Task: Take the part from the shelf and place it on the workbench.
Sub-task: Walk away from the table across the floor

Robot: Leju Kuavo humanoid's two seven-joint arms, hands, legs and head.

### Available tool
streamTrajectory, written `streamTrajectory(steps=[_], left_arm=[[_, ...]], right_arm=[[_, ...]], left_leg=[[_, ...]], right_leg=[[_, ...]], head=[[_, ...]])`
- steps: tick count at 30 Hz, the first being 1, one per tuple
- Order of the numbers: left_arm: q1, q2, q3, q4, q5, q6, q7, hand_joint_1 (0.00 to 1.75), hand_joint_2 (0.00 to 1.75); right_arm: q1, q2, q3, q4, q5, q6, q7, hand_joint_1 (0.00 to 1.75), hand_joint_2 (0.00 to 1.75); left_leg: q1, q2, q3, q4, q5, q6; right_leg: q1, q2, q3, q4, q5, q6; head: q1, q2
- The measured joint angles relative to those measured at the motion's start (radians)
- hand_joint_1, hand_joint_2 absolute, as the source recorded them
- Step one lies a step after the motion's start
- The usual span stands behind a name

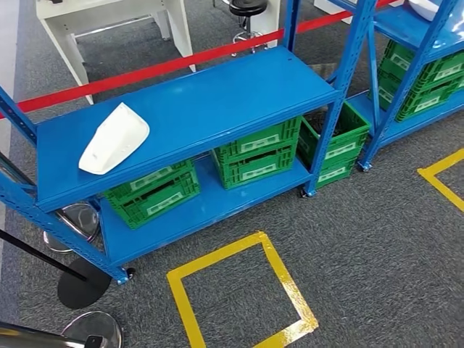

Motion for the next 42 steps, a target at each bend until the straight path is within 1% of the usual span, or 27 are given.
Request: streamTrajectory(steps=[2, 3, 5, 6, 7, 8, 9, 10, 12, 15, 17, 18, 21, 22, 23, 24, 26, 28, 30, 32, 34, 36, 37, 38, 39, 40, 42], left_arm=[[-0.001, 0.002, 0.004, 0.0, -0.002, -0.002, -0.009, 0.0, 0.0], [-0.002, 0.002, 0.006, 0.0, -0.002, -0.002, -0.014, 0.0, 0.0], [-0.005, 0.001, 0.01, 0.0, -0.002, -0.003, -0.028, 0.0, 0.0], [-0.005, 0.001, 0.013, 0.0, -0.001, -0.002, -0.038, 0.0, 0.0], [-0.006, 0.0, 0.016, 0.0, 0.002, -0.002, -0.049, 0.0, 0.0], [-0.006, 0.0, 0.021, 0.0, 0.006, -0.001, -0.059, 0.0, 0.0], [-0.008, 0.001, 0.026, 0.0, 0.01, 0.001, -0.066, 0.0, 0.0], [-0.009, 0.002, 0.031, 0.0, 0.013, 0.002, -0.072, 0.0, 0.0], [-0.014, 0.007, 0.04, 0.0, 0.016, 0.004, -0.082, 0.0, 0.0], [-0.018, 0.015, 0.052, 0.0, 0.016, 0.002, -0.095, 0.0, 0.0], [-0.021, 0.015, 0.057, 0.0, 0.016, 0.0, -0.098, 0.0, 0.0], [-0.023, 0.015, 0.059, 0.0, 0.016, 0.0, -0.098, 0.0, 0.0], [-0.027, 0.011, 0.06, 0.0, 0.016, -0.002, -0.099, 0.0, 0.0], [-0.027, 0.009, 0.06, 0.0, 0.016, -0.003, -0.1, 0.0, 0.0], [-0.027, 0.008, 0.06, 0.0, 0.015, -0.003, -0.104, 0.0, 0.0], [-0.027, 0.006, 0.061, 0.0, 0.014, -0.004, -0.108, 0.0, 0.0], [-0.027, 0.005, 0.061, 0.0, 0.01, -0.005, -0.115, 0.0, 0.87], [-0.029, 0.007, 0.061, -0.001, 0.004, -0.003, -0.112, 0.0, 1.75], [-0.029, 0.008, 0.061, -0.001, -0.005, 0.002, -0.097, 0.0, 1.75], [-0.028, 0.007, 0.061, -0.001, -0.017, 0.011, -0.071, 0.0, 1.75], [-0.028, 0.005, 0.061, 0.0, -0.028, 0.024, -0.04, 0.0, 1.75], [-0.026, 0.003, 0.061, 0.0, -0.037, 0.034, -0.012, 0.0, 1.75], [-0.024, 0.001, 0.061, 0.0, -0.041, 0.038, -0.002, 0.0, 1.75], [-0.021, -0.001, 0.061, 0.0, -0.044, 0.04, 0.006, 0.0, 1.75], [-0.019, -0.002, 0.061, 0.0, -0.047, 0.043, 0.011, 0.0, 1.75], [-0.018, -0.003, 0.061, 0.0, -0.049, 0.045, 0.015, 0.0, 1.75], [-0.017, -0.001, 0.061, 0.0, -0.053, 0.048, 0.017, 0.0, 1.75]], right_arm=[[-0.002, 0.0, -0.006, -0.002, -0.004, 0.005, -0.042, 0.0, 0.0], [-0.003, 0.0, -0.008, -0.002, -0.005, 0.006, -0.059, 0.0, 0.0], [-0.005, -0.001, -0.012, -0.003, -0.007, 0.006, -0.093, 0.0, 0.0], [-0.007, -0.001, -0.014, -0.004, -0.008, 0.005, -0.113, 0.0, 0.0], [-0.008, -0.001, -0.017, -0.004, -0.009, 0.004, -0.133, 0.0, 0.0], [-0.009, -0.001, -0.021, -0.004, -0.01, 0.003, -0.152, 0.0, 0.0], [-0.011, -0.001, -0.024, -0.005, -0.011, 0.001, -0.168, 0.0, 0.0], [-0.014, -0.001, -0.027, -0.006, -0.012, -0.001, -0.18, 0.0, 0.0], [-0.018, 0.001, -0.032, -0.007, -0.013, -0.005, -0.199, 0.0, 0.0], [-0.024, 0.003, -0.037, -0.008, -0.015, -0.006, -0.221, 0.0, 0.0], [-0.027, 0.001, -0.04, -0.01, -0.016, -0.005, -0.226, 0.0, 0.0], [-0.029, 0.0, -0.041, -0.01, -0.016, -0.005, -0.228, 0.0, 0.44], [-0.033, -0.001, -0.043, -0.012, -0.017, -0.005, -0.229, 0.0, 1.75], [-0.032, -0.001, -0.044, -0.013, -0.018, -0.004, -0.232, 0.0, 1.75], [-0.031, -0.001, -0.045, -0.013, -0.019, -0.002, -0.236, 0.0, 1.75], [-0.031, -0.002, -0.047, -0.013, -0.02, 0.001, -0.241, 0.0, 1.75], [-0.036, -0.004, -0.05, -0.014, -0.022, 0.01, -0.249, 0.0, 1.75], [-0.041, -0.002, -0.052, -0.015, -0.024, 0.021, -0.251, 0.0, 1.75], [-0.043, -0.002, -0.053, -0.015, -0.024, 0.034, -0.247, 0.0, 1.75], [-0.042, -0.001, -0.056, -0.015, -0.027, 0.05, -0.238, 0.0, 1.75], [-0.043, 0.0, -0.06, -0.015, -0.034, 0.073, -0.234, 0.0, 1.75], [-0.041, 0.0, -0.066, -0.015, -0.044, 0.101, -0.246, 0.0, 1.75], [-0.04, 0.0, -0.07, -0.015, -0.049, 0.115, -0.257, 0.0, 1.75], [-0.039, 0.001, -0.073, -0.014, -0.053, 0.129, -0.27, 0.0, 1.75], [-0.039, 0.002, -0.077, -0.014, -0.055, 0.141, -0.281, 0.0, 1.75], [-0.041, 0.004, -0.079, -0.014, -0.056, 0.151, -0.288, 0.0, 1.75], [-0.043, 0.012, -0.083, -0.014, -0.057, 0.161, -0.295, 0.0, 1.75]], left_leg=[[0.006, -0.002, -0.014, 0.035, -0.026, -0.012], [0.01, -0.002, -0.032, 0.08, -0.056, -0.02], [0.018, -0.003, -0.087, 0.214, -0.127, -0.031], [0.021, -0.003, -0.111, 0.271, -0.15, -0.033], [0.023, -0.003, -0.121, 0.298, -0.154, -0.031], [0.022, -0.003, -0.114, 0.287, -0.139, -0.027], [0.02, -0.004, -0.089, 0.237, -0.107, -0.018], [0.014, -0.006, -0.053, 0.163, -0.069, -0.004], [0.001, -0.008, 0.009, 0.035, -0.022, 0.023], [-0.01, -0.009, 0.026, -0.017, -0.009, 0.04], [-0.007, -0.004, 0.043, -0.059, 0.013, 0.047], [-0.004, -0.002, 0.05, -0.079, 0.024, 0.049], [0.0, 0.001, 0.048, -0.085, 0.03, 0.043], [-0.001, 0.002, 0.044, -0.079, 0.028, 0.039], [0.0, 0.002, 0.039, -0.072, 0.026, 0.035], [0.002, 0.001, 0.034, -0.062, 0.022, 0.029], [0.004, 0.001, 0.024, -0.039, 0.011, 0.013], [0.001, 0.001, 0.011, -0.017, 0.004, 0.003], [-0.001, 0.0, 0.002, -0.005, 0.003, 0.001], [0.003, -0.002, -0.006, 0.015, -0.014, -0.007], [0.011, -0.003, -0.041, 0.103, -0.07, -0.022], [0.019, -0.003, -0.1, 0.239, -0.137, -0.032], [0.02, -0.003, -0.119, 0.285, -0.151, -0.033], [0.02, -0.004, -0.122, 0.295, -0.146, -0.03], [0.019, -0.004, -0.106, 0.265, -0.122, -0.022], [0.014, -0.005, -0.075, 0.203, -0.086, -0.009], [-0.002, -0.004, -0.006, 0.058, -0.028, 0.024]], right_leg=[[0.0, 0.0, -0.004, 0.003, 0.003, -0.011], [0.0, -0.001, -0.005, 0.003, 0.005, -0.015], [0.003, -0.001, -0.007, 0.003, 0.007, -0.02], [0.005, -0.001, -0.008, 0.003, 0.007, -0.021], [0.006, -0.001, -0.009, 0.002, 0.008, -0.022], [0.008, 0.0, -0.009, 0.001, 0.009, -0.023], [0.009, 0.0, -0.009, 0.0, 0.011, -0.024], [0.009, 0.001, -0.009, -0.002, 0.013, -0.024], [0.008, 0.001, -0.011, -0.006, 0.017, -0.021], [0.002, 0.0, -0.012, -0.02, 0.029, -0.005], [0.006, -0.001, -0.016, -0.019, 0.02, 0.002], [0.008, -0.001, -0.03, 0.009, 0.001, 0.003], [0.012, -0.002, -0.112, 0.18, -0.082, 0.004], [0.012, -0.002, -0.129, 0.215, -0.089, 0.007], [0.011, -0.003, -0.128, 0.215, -0.077, 0.011], [0.01, -0.004, -0.108, 0.177, -0.049, 0.015], [0.007, -0.007, -0.045, 0.054, 0.0, 0.023], [0.006, -0.005, -0.012, -0.007, 0.014, 0.013], [0.006, -0.002, -0.013, -0.004, 0.016, -0.004], [0.007, -0.002, -0.015, 0.001, 0.016, -0.011], [0.007, -0.003, -0.017, 0.001, 0.017, -0.018], [0.008, -0.004, -0.02, 0.001, 0.018, -0.022], [0.008, -0.004, -0.021, 0.001, 0.019, -0.023], [0.009, -0.004, -0.022, 0.0, 0.02, -0.024], [0.011, -0.004, -0.022, 0.0, 0.021, -0.025], [0.012, -0.003, -0.022, -0.002, 0.022, -0.025], [0.012, -0.004, -0.022, -0.006, 0.026, -0.025]], head=[[-0.005, 0.0], [-0.008, 0.0], [-0.011, 0.0], [-0.011, 0.0], [-0.012, 0.0], [-0.012, 0.0], [-0.012, 0.0], [-0.012, 0.0], [-0.012, 0.0], [-0.013, 0.0], [-0.011, 0.0], [-0.008, 0.0], [0.0, 0.0], [0.001, 0.0], [0.001, 0.0], [0.002, 0.0], [0.005, 0.0], [0.006, 0.0], [0.002, 0.0], [-0.002, 0.0], [-0.006, 0.0], [-0.007, 0.0], [-0.008, 0.0], [-0.008, 0.0], [-0.009, 0.0], [-0.009, 0.0], [-0.009, 0.0]])
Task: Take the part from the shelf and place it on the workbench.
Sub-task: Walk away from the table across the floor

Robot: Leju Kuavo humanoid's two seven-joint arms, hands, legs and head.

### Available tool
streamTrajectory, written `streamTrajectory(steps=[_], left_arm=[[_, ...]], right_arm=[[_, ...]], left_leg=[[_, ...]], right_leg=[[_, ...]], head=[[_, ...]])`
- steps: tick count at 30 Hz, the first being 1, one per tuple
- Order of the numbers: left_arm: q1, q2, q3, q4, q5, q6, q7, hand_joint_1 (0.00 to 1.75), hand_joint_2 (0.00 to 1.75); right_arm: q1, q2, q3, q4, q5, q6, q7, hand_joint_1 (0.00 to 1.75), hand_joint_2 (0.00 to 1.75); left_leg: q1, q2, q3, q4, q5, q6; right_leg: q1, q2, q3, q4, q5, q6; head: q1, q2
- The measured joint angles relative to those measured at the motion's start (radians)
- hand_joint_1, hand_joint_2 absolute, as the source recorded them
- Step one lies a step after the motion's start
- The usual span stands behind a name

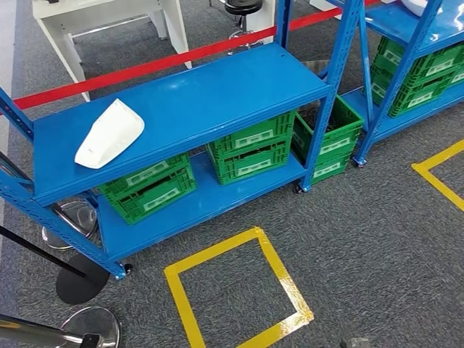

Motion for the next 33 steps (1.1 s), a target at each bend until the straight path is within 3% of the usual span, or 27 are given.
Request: streamTrajectory(steps=[2, 9, 10, 11, 13, 14, 15, 16, 18, 20, 22, 24, 26, 27, 28, 30, 32, 33], left_arm=[[0.0, 0.005, 0.0, 0.0, -0.003, 0.001, 0.001, 0.0, 1.75], [0.001, 0.007, 0.001, 0.0, -0.004, 0.003, 0.002, 0.0, 1.75], [0.001, 0.006, 0.001, 0.0, -0.006, 0.003, 0.003, 0.0, 1.75], [0.0, 0.004, 0.001, 0.0, -0.012, 0.003, 0.006, 0.0, 1.75], [-0.001, -0.004, 0.003, 0.0, -0.028, 0.001, 0.012, 0.0, 1.75], [-0.001, -0.007, 0.004, 0.0, -0.035, 0.0, 0.014, 0.0, 1.75], [-0.001, -0.008, 0.005, 0.0, -0.037, 0.0, 0.014, 0.0, 1.75], [-0.001, -0.007, 0.005, 0.0, -0.037, -0.001, 0.014, 0.0, 1.75], [-0.002, -0.004, 0.005, 0.0, -0.038, 0.0, 0.014, 0.0, 1.75], [-0.001, -0.003, 0.005, 0.0, -0.039, 0.0, 0.014, 0.0, 1.75], [-0.001, -0.003, 0.005, 0.0, -0.04, 0.0, 0.014, 0.0, 1.75], [-0.003, -0.003, 0.005, 0.0, -0.04, 0.0, 0.014, 0.0, 1.75], [-0.003, -0.004, 0.005, 0.0, -0.042, 0.0, 0.014, 0.0, 1.75], [-0.001, -0.005, 0.005, 0.0, -0.044, 0.0, 0.015, 0.0, 1.75], [0.0, -0.006, 0.006, 0.0, -0.046, 0.0, 0.015, 0.0, 1.75], [0.001, -0.007, 0.008, 0.0, -0.048, 0.0, 0.016, 0.0, 1.75], [0.0, -0.008, 0.013, 0.0, -0.051, -0.001, 0.016, 0.0, 1.75], [-0.001, -0.009, 0.015, 0.0, -0.054, -0.002, 0.016, 0.0, 1.75]], right_arm=[[-0.002, 0.011, -0.002, 0.001, 0.0, 0.005, -0.001, 0.0, 1.75], [-0.003, 0.015, -0.002, 0.001, 0.005, 0.009, 0.0, 0.0, 1.75], [-0.003, 0.016, -0.002, 0.001, 0.011, 0.01, 0.006, 0.0, 1.75], [-0.002, 0.017, -0.002, 0.001, 0.023, 0.012, 0.027, 0.0, 1.75], [0.003, 0.017, -0.001, 0.001, 0.052, 0.018, 0.086, 0.0, 1.75], [0.006, 0.017, -0.001, 0.001, 0.063, 0.021, 0.111, 0.0, 1.75], [0.008, 0.017, -0.001, 0.001, 0.067, 0.024, 0.12, 0.0, 1.75], [0.008, 0.017, -0.001, 0.002, 0.067, 0.026, 0.121, 0.0, 1.75], [0.009, 0.019, -0.001, 0.002, 0.069, 0.027, 0.123, 0.0, 1.75], [0.011, 0.02, -0.001, 0.003, 0.069, 0.028, 0.125, 0.0, 1.75], [0.011, 0.02, -0.001, 0.004, 0.069, 0.027, 0.125, 0.0, 1.75], [0.01, 0.02, -0.001, 0.004, 0.07, 0.027, 0.126, 0.0, 1.75], [0.01, 0.02, -0.001, 0.004, 0.073, 0.028, 0.138, 0.0, 1.75], [0.011, 0.02, -0.001, 0.004, 0.075, 0.029, 0.144, 0.0, 1.75], [0.012, 0.02, -0.001, 0.004, 0.075, 0.03, 0.149, 0.0, 1.75], [0.012, 0.02, -0.001, 0.004, 0.071, 0.033, 0.146, 0.0, 0.87], [0.011, 0.019, -0.001, 0.003, 0.069, 0.015, 0.135, 0.0, 0.0], [0.01, 0.018, -0.001, 0.003, 0.073, -0.002, 0.132, 0.0, 0.0]], left_leg=[[-0.013, 0.001, 0.031, -0.067, 0.014, 0.018], [-0.017, 0.002, 0.032, -0.074, 0.016, 0.019], [-0.015, 0.004, 0.042, -0.095, 0.026, 0.023], [-0.012, 0.005, 0.05, -0.117, 0.038, 0.025], [-0.001, 0.008, 0.058, -0.14, 0.052, 0.018], [0.003, 0.007, 0.05, -0.126, 0.046, 0.009], [0.006, 0.007, 0.041, -0.107, 0.038, -0.003], [0.006, 0.007, 0.034, -0.091, 0.03, -0.012], [0.004, 0.006, 0.022, -0.07, 0.023, -0.021], [0.004, 0.005, 0.017, -0.063, 0.022, -0.024], [0.009, 0.003, 0.005, -0.031, -0.003, -0.035], [0.017, 0.002, -0.039, 0.073, -0.064, -0.051], [0.024, 0.002, -0.095, 0.2, -0.12, -0.059], [0.025, 0.002, -0.108, 0.23, -0.125, -0.058], [0.027, 0.002, -0.104, 0.223, -0.112, -0.058], [0.03, 0.001, -0.043, 0.1, -0.042, -0.063], [0.032, 0.0, 0.028, -0.041, 0.007, -0.077], [0.031, 0.0, 0.045, -0.077, 0.014, -0.08]], right_leg=[[-0.004, -0.002, -0.001, -0.005, 0.005, 0.005], [-0.008, -0.005, -0.001, -0.012, 0.01, 0.013], [-0.006, -0.006, 0.0, -0.015, 0.008, 0.015], [-0.004, -0.005, -0.025, 0.039, -0.022, 0.019], [0.001, -0.005, -0.066, 0.131, -0.058, 0.032], [-0.001, -0.005, -0.069, 0.144, -0.058, 0.039], [-0.003, -0.005, -0.041, 0.094, -0.036, 0.046], [-0.004, -0.003, -0.012, 0.04, -0.019, 0.046], [-0.004, 0.001, 0.011, 0.0, -0.015, 0.033], [-0.004, 0.002, 0.01, 0.002, -0.01, 0.018], [-0.005, 0.002, 0.008, 0.005, -0.009, 0.009], [-0.006, 0.001, 0.008, 0.004, -0.009, 0.003], [-0.005, 0.0, 0.007, 0.004, -0.009, 0.003], [-0.004, -0.001, 0.006, 0.004, -0.009, 0.002], [-0.005, -0.001, 0.005, 0.004, -0.008, 0.001], [-0.006, -0.001, 0.006, 0.003, -0.006, -0.003], [-0.004, 0.0, 0.006, 0.002, -0.005, -0.006], [-0.003, 0.001, 0.005, 0.001, -0.004, -0.005]], head=[[-0.001, 0.0], [-0.004, 0.0], [-0.005, 0.0], [-0.002, 0.0], [0.007, 0.0], [0.011, 0.0], [0.013, 0.0], [0.015, 0.0], [0.015, 0.0], [0.012, 0.0], [0.008, 0.0], [0.002, 0.0], [0.001, 0.0], [0.001, 0.0], [0.001, 0.0], [-0.001, 0.0], [-0.001, 0.0], [-0.001, 0.0]])
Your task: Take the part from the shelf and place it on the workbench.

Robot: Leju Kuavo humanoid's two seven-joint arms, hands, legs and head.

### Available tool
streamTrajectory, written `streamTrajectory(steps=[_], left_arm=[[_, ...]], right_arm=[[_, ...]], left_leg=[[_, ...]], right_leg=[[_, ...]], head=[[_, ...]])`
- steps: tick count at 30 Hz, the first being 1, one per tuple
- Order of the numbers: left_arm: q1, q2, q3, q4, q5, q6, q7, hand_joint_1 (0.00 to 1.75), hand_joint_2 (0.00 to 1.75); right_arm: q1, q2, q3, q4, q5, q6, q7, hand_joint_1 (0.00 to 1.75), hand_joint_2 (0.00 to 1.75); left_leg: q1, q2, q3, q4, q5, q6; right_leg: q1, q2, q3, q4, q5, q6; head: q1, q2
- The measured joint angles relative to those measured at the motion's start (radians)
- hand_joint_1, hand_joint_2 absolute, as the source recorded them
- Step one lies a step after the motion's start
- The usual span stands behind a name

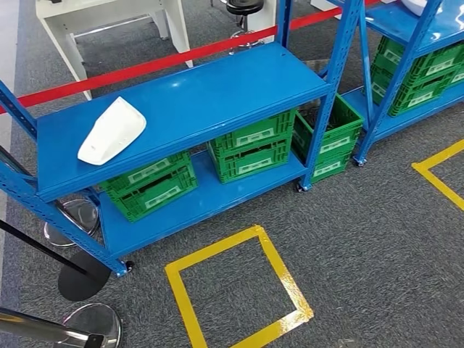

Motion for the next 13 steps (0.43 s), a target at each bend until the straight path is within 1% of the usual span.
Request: streamTrajectory(steps=[1, 3, 4, 9, 13], left_arm=[[0.0, -0.001, 0.002, 0.0, -0.002, 0.0, 0.0, 0.0, 1.75], [0.002, -0.002, 0.007, 0.0, -0.005, 0.0, 0.0, 0.0, 1.75], [0.003, -0.002, 0.009, 0.0, -0.006, 0.0, 0.0, 0.0, 1.75], [0.002, -0.003, 0.016, 0.0, -0.01, -0.001, 0.0, 0.0, 1.75], [0.002, -0.003, 0.024, 0.0, -0.011, -0.001, 0.0, 0.0, 1.75]], right_arm=[[0.0, 0.0, 0.0, 0.0, 0.006, -0.018, -0.001, 0.0, 0.44], [0.001, 0.0, 0.0, 0.0, 0.013, -0.038, 0.0, 0.0, 1.31], [0.001, 0.0, 0.0, 0.0, 0.008, -0.04, -0.002, 0.0, 1.75], [0.0, 0.0, -0.01, 0.0, -0.02, -0.022, -0.012, 0.0, 1.75], [0.0, 0.0, -0.014, 0.0, -0.017, -0.003, -0.025, 0.0, 1.75]], left_leg=[[-0.002, 0.0, 0.005, -0.012, -0.002, -0.001], [-0.004, 0.0, 0.003, -0.013, 0.0, 0.005], [-0.005, 0.0, 0.003, -0.014, 0.001, 0.006], [-0.005, 0.0, 0.003, -0.017, 0.002, 0.007], [-0.006, 0.0, 0.003, -0.017, 0.002, 0.008]], right_leg=[[0.001, 0.0, -0.001, -0.001, 0.001, 0.001], [0.001, 0.0, -0.002, -0.004, 0.003, 0.003], [0.0, 0.0, -0.001, -0.007, 0.004, 0.005], [0.0, 0.0, 0.005, -0.019, 0.01, 0.013], [-0.001, 0.0, 0.008, -0.023, 0.012, 0.016]], head=[[0.0, 0.0], [0.001, 0.0], [0.001, 0.0], [0.001, 0.0], [0.001, 0.0]])
